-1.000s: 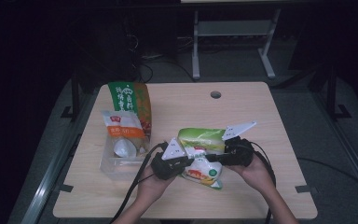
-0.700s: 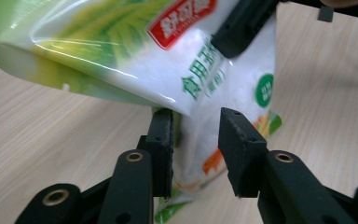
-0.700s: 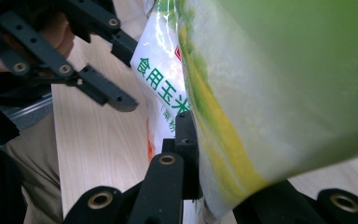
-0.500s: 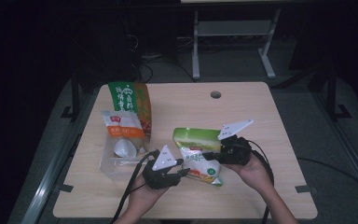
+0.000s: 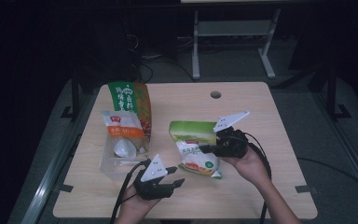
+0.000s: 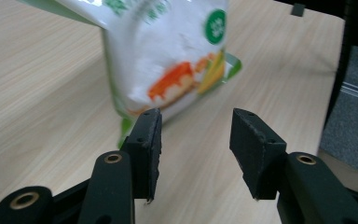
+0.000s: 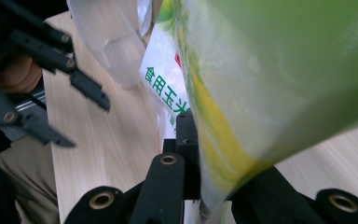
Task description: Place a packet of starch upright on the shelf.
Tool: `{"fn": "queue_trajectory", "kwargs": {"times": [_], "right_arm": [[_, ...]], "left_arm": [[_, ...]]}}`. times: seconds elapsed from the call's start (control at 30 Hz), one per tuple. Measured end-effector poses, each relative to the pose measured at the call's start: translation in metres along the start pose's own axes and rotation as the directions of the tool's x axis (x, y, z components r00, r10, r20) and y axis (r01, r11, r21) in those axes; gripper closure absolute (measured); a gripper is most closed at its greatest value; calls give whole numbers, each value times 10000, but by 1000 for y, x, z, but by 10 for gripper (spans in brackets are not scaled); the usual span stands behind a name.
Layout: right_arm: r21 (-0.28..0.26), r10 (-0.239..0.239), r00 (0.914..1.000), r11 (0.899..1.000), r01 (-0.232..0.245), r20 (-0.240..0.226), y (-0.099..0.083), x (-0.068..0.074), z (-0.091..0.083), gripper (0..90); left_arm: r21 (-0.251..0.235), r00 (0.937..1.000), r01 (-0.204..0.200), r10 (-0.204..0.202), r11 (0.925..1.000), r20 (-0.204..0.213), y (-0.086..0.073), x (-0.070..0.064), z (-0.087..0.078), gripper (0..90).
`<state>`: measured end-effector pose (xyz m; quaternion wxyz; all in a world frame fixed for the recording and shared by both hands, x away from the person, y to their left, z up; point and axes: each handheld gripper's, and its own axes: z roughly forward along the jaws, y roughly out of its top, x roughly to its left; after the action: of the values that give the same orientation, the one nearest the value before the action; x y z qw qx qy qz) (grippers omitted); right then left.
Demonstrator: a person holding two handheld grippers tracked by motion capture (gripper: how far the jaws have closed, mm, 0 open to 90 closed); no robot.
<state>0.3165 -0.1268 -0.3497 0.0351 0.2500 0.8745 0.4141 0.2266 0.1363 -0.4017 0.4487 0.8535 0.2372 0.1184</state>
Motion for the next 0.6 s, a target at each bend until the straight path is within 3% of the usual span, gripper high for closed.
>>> {"fn": "queue_trajectory", "kwargs": {"times": [0.13, 0.37, 0.6], "right_arm": [[-194, -31, 10000, 9998, 32, 50, 10, 0, -2, 846], [-393, -92, 10000, 9992, 93, 21, 30, 2, -4, 847], [-484, -189, 9997, 9987, 183, -122, 49, 4, -1, 847]], "left_arm": [[30, 9998, -192, 191, 9998, 112, -3, -3, -4, 514], [-107, 9997, -41, 43, 9999, 242, -13, -8, -6, 479], [78, 9988, -138, 134, 9999, 465, -21, -13, -5, 454]]}}
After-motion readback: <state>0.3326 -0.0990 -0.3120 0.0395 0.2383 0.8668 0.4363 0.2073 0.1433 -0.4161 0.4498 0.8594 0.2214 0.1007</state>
